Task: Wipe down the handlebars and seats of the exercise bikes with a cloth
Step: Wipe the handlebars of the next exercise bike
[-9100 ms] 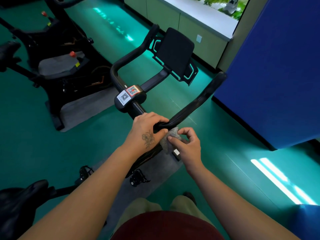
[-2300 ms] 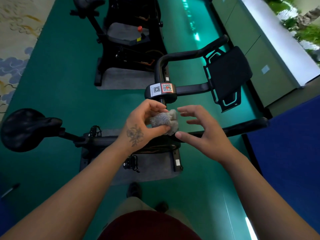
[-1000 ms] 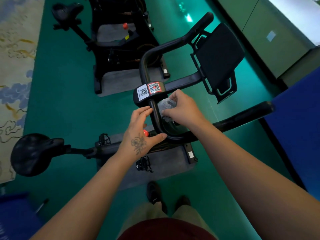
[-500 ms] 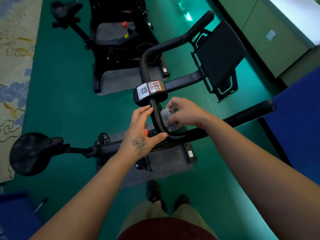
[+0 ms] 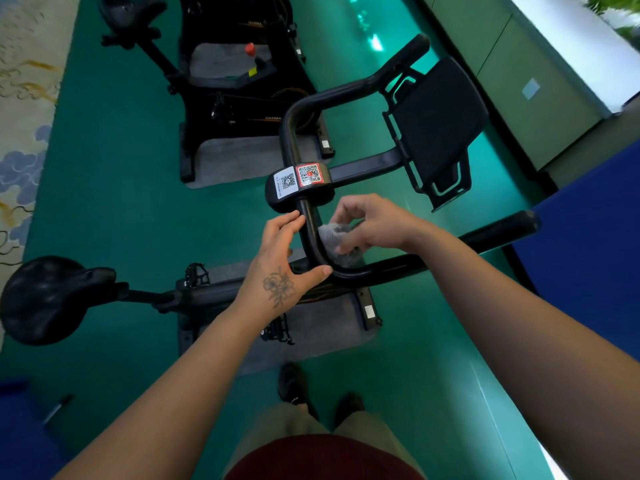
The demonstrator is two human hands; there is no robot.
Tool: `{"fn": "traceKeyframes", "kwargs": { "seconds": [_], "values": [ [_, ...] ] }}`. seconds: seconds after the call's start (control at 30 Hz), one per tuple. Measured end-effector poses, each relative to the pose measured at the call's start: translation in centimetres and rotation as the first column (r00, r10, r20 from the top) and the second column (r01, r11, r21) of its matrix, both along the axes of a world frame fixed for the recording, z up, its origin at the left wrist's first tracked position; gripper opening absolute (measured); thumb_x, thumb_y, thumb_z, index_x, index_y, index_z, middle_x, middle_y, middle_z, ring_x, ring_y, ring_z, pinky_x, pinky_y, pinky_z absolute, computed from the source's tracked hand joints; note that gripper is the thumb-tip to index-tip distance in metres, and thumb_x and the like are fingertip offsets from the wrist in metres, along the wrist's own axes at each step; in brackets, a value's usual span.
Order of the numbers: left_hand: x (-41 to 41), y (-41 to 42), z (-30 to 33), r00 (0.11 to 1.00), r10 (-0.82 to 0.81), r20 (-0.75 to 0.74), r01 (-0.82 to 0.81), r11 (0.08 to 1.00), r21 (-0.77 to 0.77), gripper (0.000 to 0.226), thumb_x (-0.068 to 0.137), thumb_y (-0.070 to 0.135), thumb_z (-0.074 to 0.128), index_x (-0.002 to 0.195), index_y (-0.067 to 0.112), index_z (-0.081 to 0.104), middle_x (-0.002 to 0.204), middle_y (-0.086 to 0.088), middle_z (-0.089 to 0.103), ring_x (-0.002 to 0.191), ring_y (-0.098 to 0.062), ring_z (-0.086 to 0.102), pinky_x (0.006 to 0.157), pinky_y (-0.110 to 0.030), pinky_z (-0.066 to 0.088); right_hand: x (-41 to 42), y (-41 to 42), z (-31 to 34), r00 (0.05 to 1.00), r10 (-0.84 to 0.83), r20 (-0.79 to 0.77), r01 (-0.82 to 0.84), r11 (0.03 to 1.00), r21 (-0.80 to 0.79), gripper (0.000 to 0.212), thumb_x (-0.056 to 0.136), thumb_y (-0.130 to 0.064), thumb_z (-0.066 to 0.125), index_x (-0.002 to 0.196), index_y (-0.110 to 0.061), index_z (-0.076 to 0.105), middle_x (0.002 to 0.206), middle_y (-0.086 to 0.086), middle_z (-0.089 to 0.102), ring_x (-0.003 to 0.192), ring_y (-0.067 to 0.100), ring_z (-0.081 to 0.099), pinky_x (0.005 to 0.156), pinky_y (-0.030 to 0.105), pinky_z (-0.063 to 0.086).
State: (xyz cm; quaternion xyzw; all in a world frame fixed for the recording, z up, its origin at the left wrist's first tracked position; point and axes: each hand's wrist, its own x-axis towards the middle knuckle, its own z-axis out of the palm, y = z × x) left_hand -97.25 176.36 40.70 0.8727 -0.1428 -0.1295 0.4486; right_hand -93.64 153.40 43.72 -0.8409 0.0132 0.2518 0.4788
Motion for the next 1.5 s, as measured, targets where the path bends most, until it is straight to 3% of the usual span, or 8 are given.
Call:
{"fn": "traceKeyframes", "kwargs": {
  "seconds": [0.1,0.37,0.6,0.73,0.97,1.27,1.37,1.5],
  "values": [
    [0.0,0.1,0.0,1.000,-0.006,-0.009,0.006,1.000,-0.007,0.096,0.084,0.040,0.087,0.163,0.019,0.037,0.159,0.020,0.028,0.143,0.004,0.035,0.123,-0.042,0.040,-0.3,-0.7,0.4,0.997,0.069,-0.035,-0.070,0.997,-0.030,0.037,0.074,-0.001,0.090,0.091,-0.025,0.067,0.112,0.010,0.073,0.088,0.024,0.072,0.081,0.052,0.064],
    [0.1,-0.1,0.1,1.000,0.007,-0.029,-0.006,0.999,0.039,0.111,0.074,0.055,0.091,0.163,0.018,0.037,0.157,0.024,0.026,0.141,0.000,0.038,0.122,-0.041,0.041,0.5,1.6,-1.2,0.984,-0.136,0.116,0.145,0.987,-0.073,0.036,0.074,-0.003,0.090,0.089,-0.023,0.064,0.106,0.005,0.073,0.094,0.025,0.073,0.087,0.055,0.062],
    [0.0,0.0,0.4,0.999,0.003,-0.043,-0.001,0.998,0.055,0.112,0.073,0.057,0.090,0.164,0.021,0.035,0.156,0.028,0.023,0.137,-0.004,0.041,0.113,-0.047,0.051,-0.6,0.0,0.1,0.997,0.082,0.003,-0.082,0.993,-0.086,0.034,0.076,0.009,0.078,0.088,-0.022,0.070,0.085,-0.010,0.074,0.070,0.001,0.067,0.073,0.037,0.060],
    [-0.1,-0.3,0.5,0.999,-0.008,-0.036,0.011,0.998,0.068,0.112,0.077,0.054,0.089,0.165,0.018,0.031,0.159,0.027,0.021,0.143,-0.012,0.041,0.112,-0.050,0.051,-0.1,-0.6,1.1,0.982,0.187,-0.040,-0.191,0.973,-0.128,0.034,0.077,0.010,0.076,0.094,-0.018,0.074,0.080,-0.014,0.074,0.073,0.005,0.068,0.074,0.033,0.060],
    [-0.5,-0.5,0.2,1.000,-0.025,-0.012,0.027,0.995,0.097,0.124,0.074,0.065,0.087,0.168,0.018,0.021,0.166,0.023,0.010,0.153,-0.015,0.033,0.120,-0.054,0.041,0.2,0.8,-0.9,0.996,0.039,0.074,-0.034,0.997,-0.069,0.045,0.076,0.013,0.075,0.095,-0.027,0.069,0.109,0.005,0.072,0.094,0.015,0.069,0.090,0.042,0.061],
    [-1.4,-0.7,-0.1,1.000,0.001,0.011,-0.001,0.999,0.048,0.122,0.078,0.061,0.086,0.168,0.017,0.017,0.166,0.021,0.010,0.156,-0.011,0.023,0.126,-0.040,0.032,0.0,-1.0,-0.3,0.975,0.173,-0.140,-0.173,0.985,0.007,0.035,0.071,0.004,0.071,0.097,-0.019,0.074,0.082,-0.007,0.074,0.073,0.014,0.066,0.069,0.028,0.055],
    [-2.3,-1.2,0.1,1.000,0.022,0.001,-0.022,0.999,0.042,0.123,0.079,0.063,0.084,0.169,0.018,0.015,0.166,0.022,0.008,0.155,-0.011,0.024,0.123,-0.042,0.037,0.3,-2.3,0.3,0.960,0.219,-0.173,-0.221,0.975,0.008,0.038,0.063,-0.004,0.066,0.098,-0.018,0.076,0.083,-0.003,0.073,0.077,0.018,0.065,0.070,0.027,0.054],
    [-2.8,-2.3,0.0,0.996,0.083,-0.022,-0.082,0.996,0.039,0.126,0.077,0.061,0.087,0.169,0.017,0.013,0.166,0.023,0.007,0.155,-0.012,0.026,0.122,-0.045,0.039,1.0,-1.8,0.2,0.942,0.292,-0.167,-0.287,0.956,0.054,0.036,0.073,0.001,0.069,0.102,-0.020,0.073,0.090,-0.008,0.075,0.078,0.011,0.069,0.071,0.027,0.056]
  ]
}}
